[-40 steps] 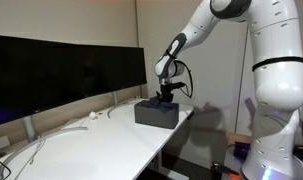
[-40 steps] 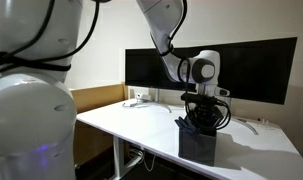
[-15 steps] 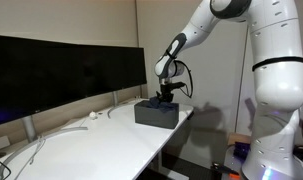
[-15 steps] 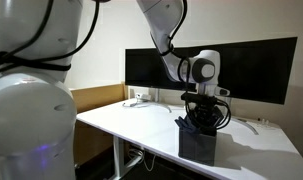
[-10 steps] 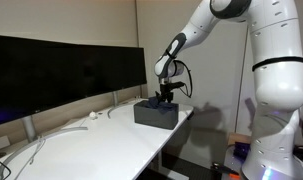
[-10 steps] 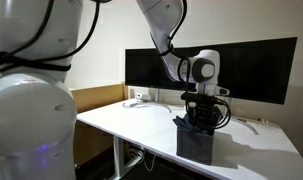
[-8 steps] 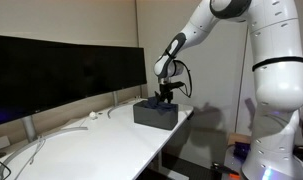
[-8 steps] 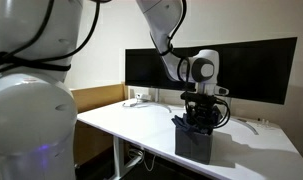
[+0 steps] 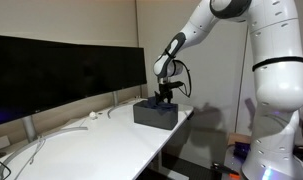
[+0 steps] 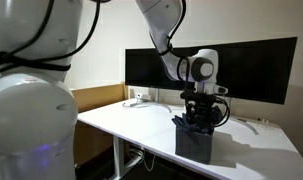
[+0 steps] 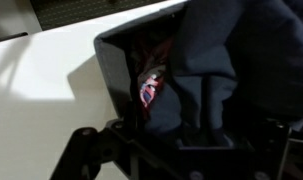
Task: Put the towel inside the box
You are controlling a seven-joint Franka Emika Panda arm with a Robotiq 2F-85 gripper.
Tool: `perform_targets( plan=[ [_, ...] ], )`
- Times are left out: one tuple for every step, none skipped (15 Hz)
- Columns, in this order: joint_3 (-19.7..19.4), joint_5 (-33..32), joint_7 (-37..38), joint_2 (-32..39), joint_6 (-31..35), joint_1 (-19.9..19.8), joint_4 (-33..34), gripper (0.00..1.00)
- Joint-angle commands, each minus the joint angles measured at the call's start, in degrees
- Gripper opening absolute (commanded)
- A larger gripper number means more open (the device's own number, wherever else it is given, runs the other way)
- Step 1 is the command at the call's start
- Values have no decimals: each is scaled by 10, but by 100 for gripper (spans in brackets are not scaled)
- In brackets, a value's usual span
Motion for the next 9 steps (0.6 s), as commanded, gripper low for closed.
perform_targets(
  plan=[
    [-6,-8,-3,-16,7,-1,-11,100],
    [-6,-8,-4,-21,7,-2,-12,100],
    [-8,-9,-6,-27,7,-2,-14,100],
    [-9,-10,-6,-33,6,-2,-16,100],
    [-11,-11,-6,-39,5,-2,-17,100],
    [-13,-12,-8,-47,4,-3,-19,100],
    [-14,-14,-8,-53,4,-3,-20,100],
    [-16,-15,-9,-60,4,-3,-20,100],
    [-18,-16,-10,-66,5,-3,-22,100]
  ],
)
